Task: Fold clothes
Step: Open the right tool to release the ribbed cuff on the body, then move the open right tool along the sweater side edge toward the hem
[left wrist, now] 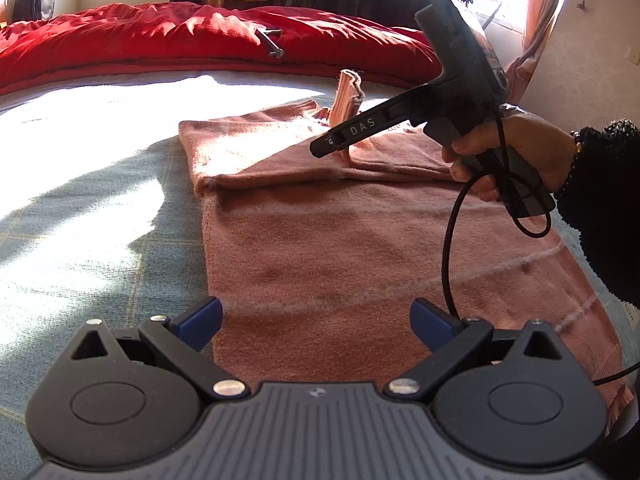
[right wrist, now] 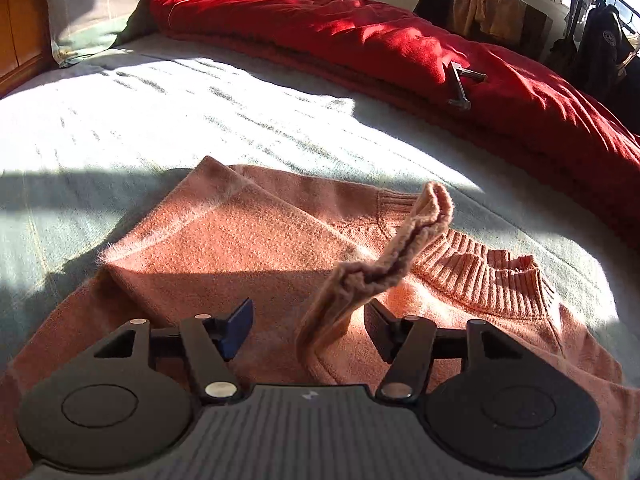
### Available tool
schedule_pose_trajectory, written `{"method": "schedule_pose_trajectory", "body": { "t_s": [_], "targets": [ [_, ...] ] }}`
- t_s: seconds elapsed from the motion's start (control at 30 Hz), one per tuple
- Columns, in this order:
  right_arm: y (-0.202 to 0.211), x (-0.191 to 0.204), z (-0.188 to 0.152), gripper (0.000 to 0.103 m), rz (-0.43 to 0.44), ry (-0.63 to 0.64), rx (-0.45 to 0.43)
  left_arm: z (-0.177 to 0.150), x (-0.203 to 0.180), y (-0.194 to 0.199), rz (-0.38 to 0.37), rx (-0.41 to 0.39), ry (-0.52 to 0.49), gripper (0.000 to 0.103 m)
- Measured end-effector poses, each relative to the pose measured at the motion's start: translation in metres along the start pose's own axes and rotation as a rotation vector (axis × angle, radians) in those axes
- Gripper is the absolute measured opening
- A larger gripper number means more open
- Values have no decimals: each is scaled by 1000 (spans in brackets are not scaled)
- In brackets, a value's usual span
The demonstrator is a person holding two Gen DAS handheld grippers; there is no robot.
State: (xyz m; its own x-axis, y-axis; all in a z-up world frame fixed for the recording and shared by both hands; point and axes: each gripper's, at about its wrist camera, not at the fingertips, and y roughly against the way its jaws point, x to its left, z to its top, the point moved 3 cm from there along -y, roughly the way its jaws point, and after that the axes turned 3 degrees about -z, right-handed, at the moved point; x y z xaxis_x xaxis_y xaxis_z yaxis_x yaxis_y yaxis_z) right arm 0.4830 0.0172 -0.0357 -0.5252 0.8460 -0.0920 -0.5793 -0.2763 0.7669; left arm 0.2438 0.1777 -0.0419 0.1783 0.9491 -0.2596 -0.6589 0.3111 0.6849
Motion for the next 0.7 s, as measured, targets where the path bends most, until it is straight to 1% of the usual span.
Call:
{"method": "schedule_pose_trajectory", "body": {
  "t_s": [0.07,0.23,0.43,0.6,0.67,0.7],
  "targets": [
    [9,-5,-2,72,22,-28,-6,0,0,-1,-2,0,0,100],
    [29,-29,-21,74,8,-105,-2,3,-3,-2,-13,-3,-8,100],
    [60,-70,-62,74,-70,-184,12,10,-3,-5,-5,-6,-11,100],
    [100,-121,-104,74,-140,-314,-27,20,-6,-13,1,0,-21,100],
    [113,-144,-120,73,-148,-388,-45,24,-11,-18,4,3,-33,100],
    [119,-153,-127,67,-152,-420,-55,26,-14,-21,2,5,-41,100]
  ]
}}
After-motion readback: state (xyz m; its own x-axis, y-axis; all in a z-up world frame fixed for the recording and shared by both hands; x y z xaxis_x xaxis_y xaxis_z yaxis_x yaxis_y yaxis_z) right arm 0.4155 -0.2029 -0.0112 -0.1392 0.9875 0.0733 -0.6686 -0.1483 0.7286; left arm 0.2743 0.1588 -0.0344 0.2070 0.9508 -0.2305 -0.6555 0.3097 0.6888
